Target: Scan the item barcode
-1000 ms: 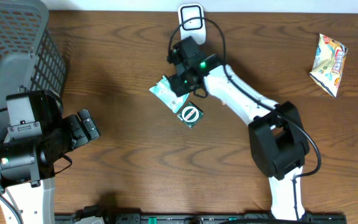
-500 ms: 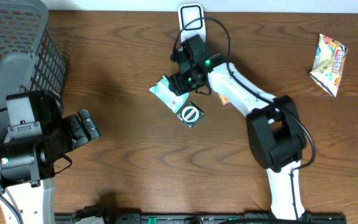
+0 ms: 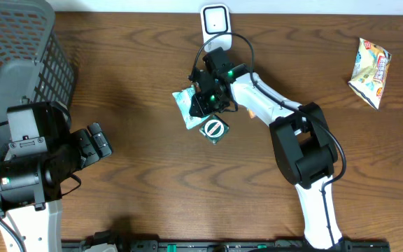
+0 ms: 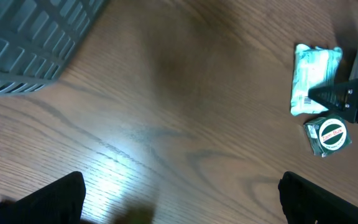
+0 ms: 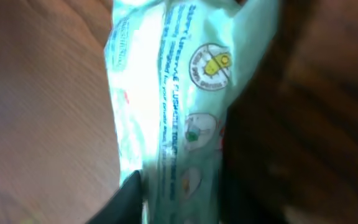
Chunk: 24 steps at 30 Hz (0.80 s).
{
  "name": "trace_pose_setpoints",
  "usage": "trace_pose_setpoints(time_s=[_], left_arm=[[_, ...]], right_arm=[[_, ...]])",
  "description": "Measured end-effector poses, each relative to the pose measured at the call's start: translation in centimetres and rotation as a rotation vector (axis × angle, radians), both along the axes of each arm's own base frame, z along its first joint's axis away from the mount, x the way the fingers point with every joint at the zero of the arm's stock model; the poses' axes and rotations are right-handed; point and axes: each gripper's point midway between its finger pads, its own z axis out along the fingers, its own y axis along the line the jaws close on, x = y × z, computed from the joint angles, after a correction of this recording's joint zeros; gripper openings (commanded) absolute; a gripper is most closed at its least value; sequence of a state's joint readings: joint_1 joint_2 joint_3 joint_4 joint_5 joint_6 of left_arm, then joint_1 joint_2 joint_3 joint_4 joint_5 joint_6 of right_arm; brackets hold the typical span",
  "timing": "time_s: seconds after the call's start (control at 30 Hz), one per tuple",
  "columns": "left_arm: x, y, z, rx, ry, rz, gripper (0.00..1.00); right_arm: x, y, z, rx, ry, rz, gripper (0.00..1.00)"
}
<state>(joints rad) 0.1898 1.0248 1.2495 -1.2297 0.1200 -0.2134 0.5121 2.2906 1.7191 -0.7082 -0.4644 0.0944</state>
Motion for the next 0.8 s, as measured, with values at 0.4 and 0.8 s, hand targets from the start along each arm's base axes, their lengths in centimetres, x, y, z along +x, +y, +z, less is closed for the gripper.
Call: trace_pose_setpoints(time_s=[0.4,0.8], left_arm=[[0.0,0.0,0.0,0.0,0.0,0.0,0.98],[0.0,0.0,0.0,0.0,0.0,0.0,0.98]], right_arm=[[-0.9,0.1,0.2,0.019,0.081,-0.048,0.01],[-0.2,-2.0,13.3,0.17,-0.052,-0.122,0.01]])
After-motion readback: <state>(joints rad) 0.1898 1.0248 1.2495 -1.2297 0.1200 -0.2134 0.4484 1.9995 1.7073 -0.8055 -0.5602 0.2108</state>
